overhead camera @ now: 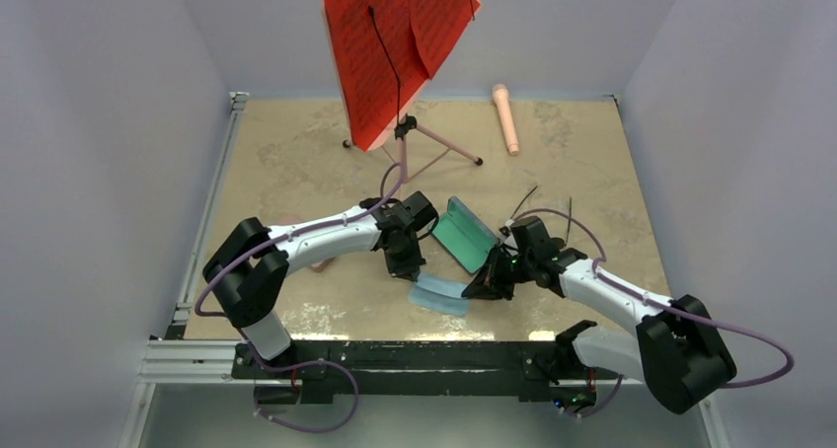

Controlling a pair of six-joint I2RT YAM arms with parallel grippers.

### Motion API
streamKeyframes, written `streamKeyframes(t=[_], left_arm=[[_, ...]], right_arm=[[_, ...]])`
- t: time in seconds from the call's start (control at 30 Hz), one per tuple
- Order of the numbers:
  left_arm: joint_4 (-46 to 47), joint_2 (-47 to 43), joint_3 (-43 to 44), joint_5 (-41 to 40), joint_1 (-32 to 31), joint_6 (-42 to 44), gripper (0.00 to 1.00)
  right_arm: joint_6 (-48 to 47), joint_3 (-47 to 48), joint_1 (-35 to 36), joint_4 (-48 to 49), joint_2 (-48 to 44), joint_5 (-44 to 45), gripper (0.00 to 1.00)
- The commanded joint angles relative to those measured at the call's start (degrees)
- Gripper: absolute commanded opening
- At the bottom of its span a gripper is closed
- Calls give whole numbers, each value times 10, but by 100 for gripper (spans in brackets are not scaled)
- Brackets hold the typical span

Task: Organize the sunglasses
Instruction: Fold the folded cleaning cloth at the center of the board.

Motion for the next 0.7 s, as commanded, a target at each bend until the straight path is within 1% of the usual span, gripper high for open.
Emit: streamKeyframes(t=[0.0, 0.1, 0.33, 0.57, 0.67], left_arm=[[8, 0, -6, -2, 2, 1, 0], [21, 0, -24, 8, 1, -1, 0], [47, 8, -45, 32, -2, -5, 0], [47, 8, -56, 30, -6, -11, 0], [46, 6, -65, 24, -6, -14, 0]], right_arm=[[-24, -4, -2, 25, 8, -9, 0], [-26, -20, -2, 28, 13, -5, 0], [-7, -53, 8, 74, 37, -11, 0], [36, -56, 60, 112, 63, 11, 0], [53, -65, 69, 123, 64, 24, 0]])
